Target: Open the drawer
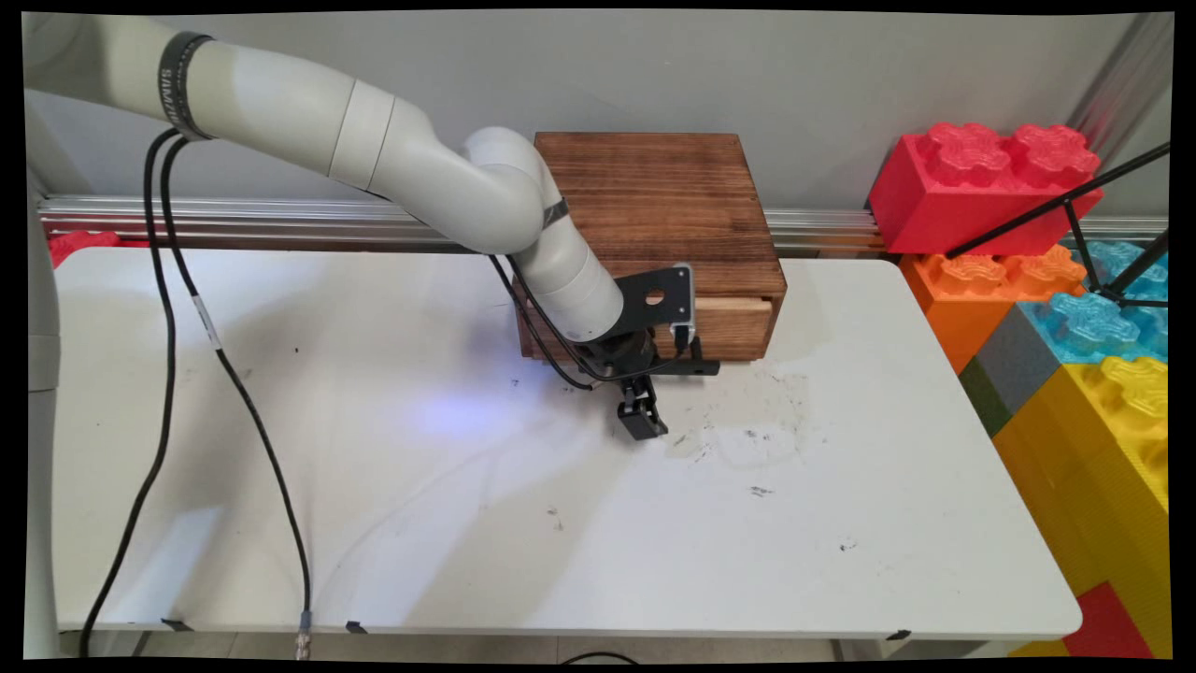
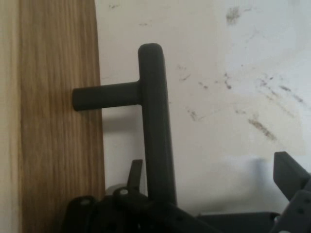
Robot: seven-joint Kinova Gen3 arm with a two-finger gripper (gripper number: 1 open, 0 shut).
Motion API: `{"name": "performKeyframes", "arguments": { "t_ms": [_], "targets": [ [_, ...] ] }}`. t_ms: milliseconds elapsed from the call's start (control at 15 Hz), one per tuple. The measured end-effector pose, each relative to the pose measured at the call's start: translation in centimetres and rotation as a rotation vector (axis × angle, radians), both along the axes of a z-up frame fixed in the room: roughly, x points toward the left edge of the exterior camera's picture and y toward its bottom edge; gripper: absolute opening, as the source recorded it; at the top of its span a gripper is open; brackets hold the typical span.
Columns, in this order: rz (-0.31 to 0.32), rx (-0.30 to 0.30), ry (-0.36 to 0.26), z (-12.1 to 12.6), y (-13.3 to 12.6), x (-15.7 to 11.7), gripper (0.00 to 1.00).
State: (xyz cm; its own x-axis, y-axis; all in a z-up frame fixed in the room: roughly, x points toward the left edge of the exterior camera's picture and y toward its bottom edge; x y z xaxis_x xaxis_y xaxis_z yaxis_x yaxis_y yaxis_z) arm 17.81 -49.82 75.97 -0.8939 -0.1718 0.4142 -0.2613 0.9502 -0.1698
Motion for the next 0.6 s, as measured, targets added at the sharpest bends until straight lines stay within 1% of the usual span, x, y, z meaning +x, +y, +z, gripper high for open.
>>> {"name": "performKeyframes", "arguments": {
  "t_ms": [600],
  "targets": [
    [0.01,0.041,0.025,-0.1,2.4,-0.9,1.0]
  ]
}}
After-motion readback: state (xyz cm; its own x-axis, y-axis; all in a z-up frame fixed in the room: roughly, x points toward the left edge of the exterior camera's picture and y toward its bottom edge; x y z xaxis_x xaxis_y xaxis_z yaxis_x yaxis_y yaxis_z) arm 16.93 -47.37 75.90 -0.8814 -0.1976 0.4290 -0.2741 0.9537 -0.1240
